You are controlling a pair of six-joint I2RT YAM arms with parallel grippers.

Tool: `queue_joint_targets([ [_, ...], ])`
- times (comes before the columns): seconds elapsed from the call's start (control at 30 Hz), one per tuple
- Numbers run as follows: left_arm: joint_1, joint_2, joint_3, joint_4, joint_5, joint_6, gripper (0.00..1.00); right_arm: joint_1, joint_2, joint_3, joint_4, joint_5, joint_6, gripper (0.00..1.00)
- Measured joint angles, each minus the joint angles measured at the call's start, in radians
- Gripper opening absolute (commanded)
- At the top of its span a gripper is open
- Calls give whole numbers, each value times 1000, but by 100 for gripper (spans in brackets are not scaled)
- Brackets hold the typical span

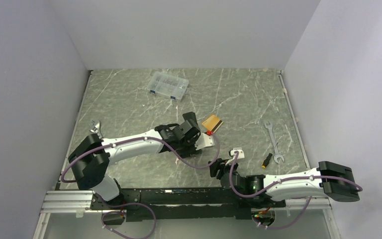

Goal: Put the credit cards into the card holder
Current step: Close the card holder at the center of the board.

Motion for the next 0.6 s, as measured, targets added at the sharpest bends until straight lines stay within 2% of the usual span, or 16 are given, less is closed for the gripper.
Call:
queue_joint_targets([
  [0.23,-6,6,10,-1,37,-11,47,0,-1,0,0,0,2,61],
  [0.47,7,74,5,28,-2,0,16,0,5,0,3,0,6,60],
  [0.6,47,75,3,43,-27,-2,7,0,12,0,15,0,-5,60],
])
